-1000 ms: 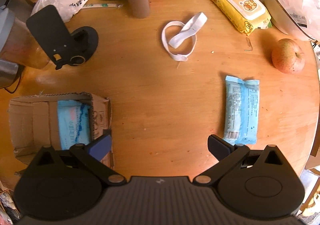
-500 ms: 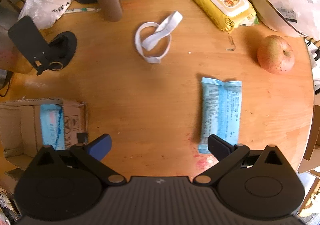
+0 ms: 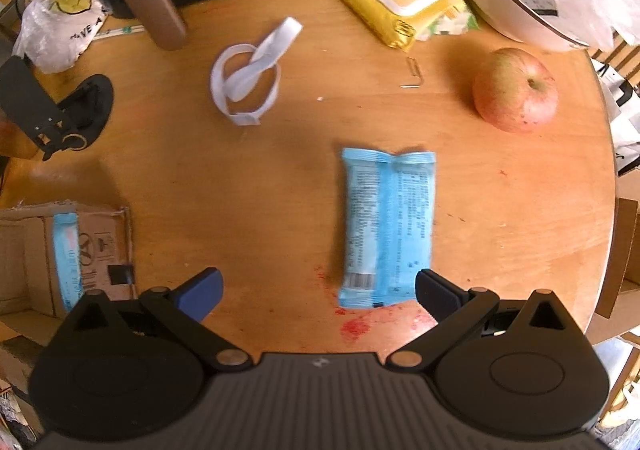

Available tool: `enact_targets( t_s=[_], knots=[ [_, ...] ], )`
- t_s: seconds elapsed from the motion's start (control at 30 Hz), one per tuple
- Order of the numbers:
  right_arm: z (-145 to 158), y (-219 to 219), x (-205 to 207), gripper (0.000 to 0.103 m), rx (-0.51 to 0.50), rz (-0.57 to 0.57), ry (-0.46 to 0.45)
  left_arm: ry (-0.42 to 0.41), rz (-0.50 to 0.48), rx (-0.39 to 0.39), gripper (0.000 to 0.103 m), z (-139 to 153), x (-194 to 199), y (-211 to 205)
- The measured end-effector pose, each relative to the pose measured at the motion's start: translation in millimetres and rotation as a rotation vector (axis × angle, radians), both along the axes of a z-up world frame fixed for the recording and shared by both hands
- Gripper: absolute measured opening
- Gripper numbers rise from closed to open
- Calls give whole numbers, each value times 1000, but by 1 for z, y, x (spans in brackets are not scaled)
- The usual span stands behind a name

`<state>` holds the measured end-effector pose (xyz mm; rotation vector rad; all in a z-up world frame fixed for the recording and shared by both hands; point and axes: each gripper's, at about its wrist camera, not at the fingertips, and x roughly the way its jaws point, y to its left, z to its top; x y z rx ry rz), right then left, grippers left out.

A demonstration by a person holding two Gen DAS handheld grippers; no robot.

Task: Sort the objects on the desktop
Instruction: 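Move the open right tool over the slim blue packet and lower it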

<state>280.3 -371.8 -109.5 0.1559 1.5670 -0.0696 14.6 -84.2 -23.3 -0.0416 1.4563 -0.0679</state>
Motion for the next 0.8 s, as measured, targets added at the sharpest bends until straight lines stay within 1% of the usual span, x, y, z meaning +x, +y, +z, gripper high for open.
enact_targets(
  t_s=[0.4, 0.8],
  knots=[
    [-6, -40, -12, 103, 1, -37, 6, 11, -53, 11, 103, -1, 0, -26],
    [-13, -58, -18, 103, 6, -53, 15, 17, -78, 20, 103, -2, 1, -39]
  ],
)
